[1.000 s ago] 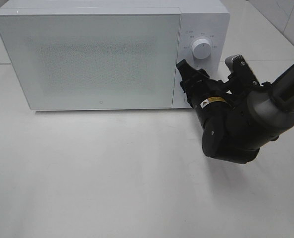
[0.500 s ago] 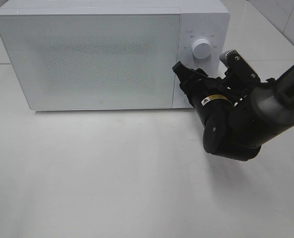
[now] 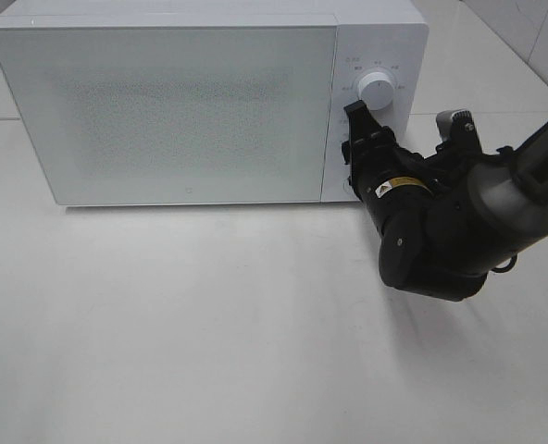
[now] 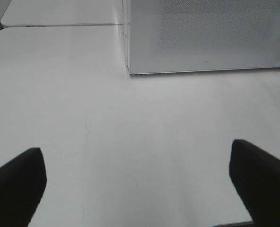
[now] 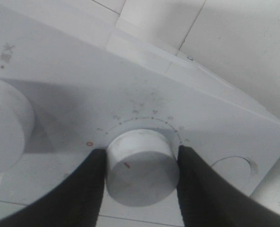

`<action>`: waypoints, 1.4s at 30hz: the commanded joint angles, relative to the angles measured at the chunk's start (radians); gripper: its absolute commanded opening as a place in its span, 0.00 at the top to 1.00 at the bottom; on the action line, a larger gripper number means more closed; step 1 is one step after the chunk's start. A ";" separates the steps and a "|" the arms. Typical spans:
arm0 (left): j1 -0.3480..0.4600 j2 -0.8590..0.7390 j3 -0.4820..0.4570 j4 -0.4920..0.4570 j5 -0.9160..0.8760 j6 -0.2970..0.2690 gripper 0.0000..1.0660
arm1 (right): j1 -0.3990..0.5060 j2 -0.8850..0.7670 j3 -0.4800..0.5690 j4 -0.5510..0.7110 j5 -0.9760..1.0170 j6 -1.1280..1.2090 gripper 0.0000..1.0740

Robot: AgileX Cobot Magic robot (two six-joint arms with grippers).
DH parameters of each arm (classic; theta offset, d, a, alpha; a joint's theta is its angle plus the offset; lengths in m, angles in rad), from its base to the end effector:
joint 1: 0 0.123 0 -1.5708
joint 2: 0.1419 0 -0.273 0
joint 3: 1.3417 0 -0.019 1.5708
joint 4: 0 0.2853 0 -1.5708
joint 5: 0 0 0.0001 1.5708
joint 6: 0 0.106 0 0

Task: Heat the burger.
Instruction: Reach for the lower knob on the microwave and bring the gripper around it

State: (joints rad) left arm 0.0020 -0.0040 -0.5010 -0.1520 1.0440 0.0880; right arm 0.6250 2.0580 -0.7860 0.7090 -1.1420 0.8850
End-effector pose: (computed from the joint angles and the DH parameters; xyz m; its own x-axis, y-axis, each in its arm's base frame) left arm 0.0505 -0.0138 0.2901 -0.4307 0.0102 -0.9024 0.1209 0.9916 -0.0465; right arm 0.3368 0.1656 0.0732 -0.0397 0.9071 -0.4191 0.1197 0.4208 0.8992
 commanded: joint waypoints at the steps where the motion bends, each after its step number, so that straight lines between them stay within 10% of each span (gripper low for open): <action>1: 0.005 -0.023 0.003 -0.007 -0.008 0.000 0.05 | 0.004 -0.033 -0.018 -0.062 -0.217 0.069 0.98; 42: 0.005 -0.023 0.003 -0.007 -0.008 0.000 0.05 | 0.004 -0.033 -0.018 0.038 -0.204 0.774 0.97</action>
State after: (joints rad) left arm 0.0020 -0.0040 -0.5010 -0.1520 1.0440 0.0880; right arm 0.6260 2.0580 -0.7870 0.7430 -1.1430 1.6370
